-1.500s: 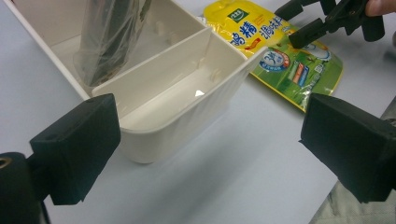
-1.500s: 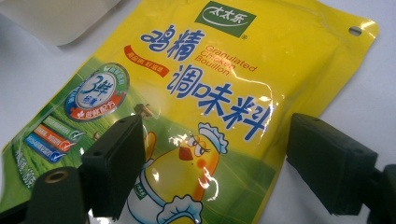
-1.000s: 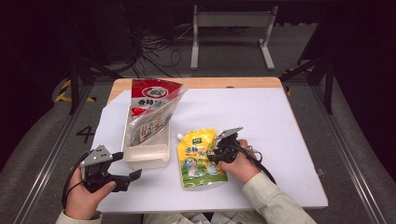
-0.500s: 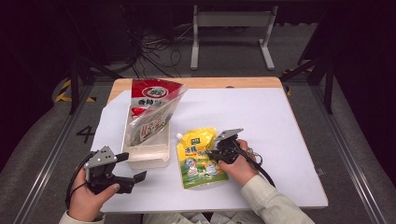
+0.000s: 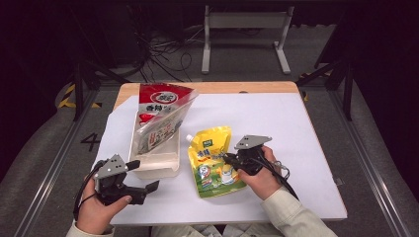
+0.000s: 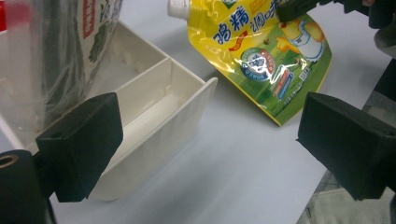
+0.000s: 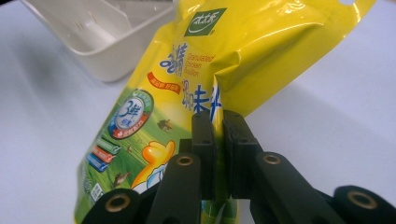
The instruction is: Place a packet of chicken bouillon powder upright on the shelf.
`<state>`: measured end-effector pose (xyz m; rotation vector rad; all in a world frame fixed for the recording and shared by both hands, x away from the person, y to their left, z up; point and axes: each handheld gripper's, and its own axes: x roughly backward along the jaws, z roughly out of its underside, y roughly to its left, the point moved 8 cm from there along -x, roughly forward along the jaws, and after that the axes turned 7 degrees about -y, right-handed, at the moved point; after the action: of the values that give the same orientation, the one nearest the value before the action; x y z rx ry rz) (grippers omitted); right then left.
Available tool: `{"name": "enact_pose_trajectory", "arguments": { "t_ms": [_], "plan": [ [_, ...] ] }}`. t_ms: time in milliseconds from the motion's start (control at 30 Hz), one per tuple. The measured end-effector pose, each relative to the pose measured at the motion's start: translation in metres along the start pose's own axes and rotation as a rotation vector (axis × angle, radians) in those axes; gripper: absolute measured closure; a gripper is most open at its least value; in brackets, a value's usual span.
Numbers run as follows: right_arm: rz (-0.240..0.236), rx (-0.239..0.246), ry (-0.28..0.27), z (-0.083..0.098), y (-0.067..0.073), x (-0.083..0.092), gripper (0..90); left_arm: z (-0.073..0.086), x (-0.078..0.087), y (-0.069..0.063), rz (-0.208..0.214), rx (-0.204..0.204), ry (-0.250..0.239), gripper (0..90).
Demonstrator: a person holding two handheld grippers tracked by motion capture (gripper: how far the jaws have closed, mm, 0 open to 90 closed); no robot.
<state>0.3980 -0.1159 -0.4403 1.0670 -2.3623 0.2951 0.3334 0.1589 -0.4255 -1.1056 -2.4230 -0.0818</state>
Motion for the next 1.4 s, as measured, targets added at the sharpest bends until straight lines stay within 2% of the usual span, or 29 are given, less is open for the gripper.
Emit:
{"name": "enact_pose_trajectory", "arguments": {
  "t_ms": [33,67,133,267,367,500,533,767,1000,1100,1167,1400],
  "plan": [
    [-0.003,0.002,-0.008,-0.002,0.001,0.002,84.4,-0.001,-0.001,0.0,-0.002,-0.007,-0.002,7.5],
    [-0.003,0.005,-0.022,-0.004,0.001,0.005,84.4,-0.001,-0.002,-0.002,-0.003,0.004,-0.006,8.0],
    [-0.005,0.01,-0.046,-0.009,0.002,0.013,84.5,-0.002,-0.005,-0.004,0.01,-0.004,-0.014,8.8],
    [0.0,0.026,-0.083,-0.015,0.003,0.023,84.8,-0.004,-0.011,-0.009,0.028,0.011,-0.028,9.1],
    [-0.001,0.038,-0.102,-0.018,0.005,0.03,84.8,-0.005,-0.016,-0.014,0.045,0.022,-0.038,9.8],
    [0.006,0.063,-0.119,-0.021,0.007,0.039,84.8,-0.006,-0.021,-0.019,0.044,0.009,-0.071,13.4],
    [0.007,0.067,-0.124,-0.022,0.007,0.041,84.8,-0.006,-0.023,-0.021,0.047,0.017,-0.076,13.5],
    [-0.002,0.097,-0.163,-0.027,0.014,0.055,84.8,-0.007,-0.028,-0.026,0.066,0.027,-0.078,14.0],
    [-0.005,0.115,-0.21,-0.033,0.02,0.065,84.8,-0.008,-0.044,-0.036,0.093,0.032,-0.059,15.5],
    [-0.007,0.118,-0.223,-0.034,0.022,0.068,84.8,-0.011,-0.049,-0.04,0.113,0.016,-0.051,15.8],
    [-0.01,0.117,-0.234,-0.036,0.022,0.07,84.8,-0.014,-0.053,-0.043,0.124,0.02,-0.056,15.8],
    [-0.022,0.121,-0.251,-0.035,0.026,0.073,84.8,-0.021,-0.076,-0.053,0.185,0.055,-0.057,15.1]
  ]
}}
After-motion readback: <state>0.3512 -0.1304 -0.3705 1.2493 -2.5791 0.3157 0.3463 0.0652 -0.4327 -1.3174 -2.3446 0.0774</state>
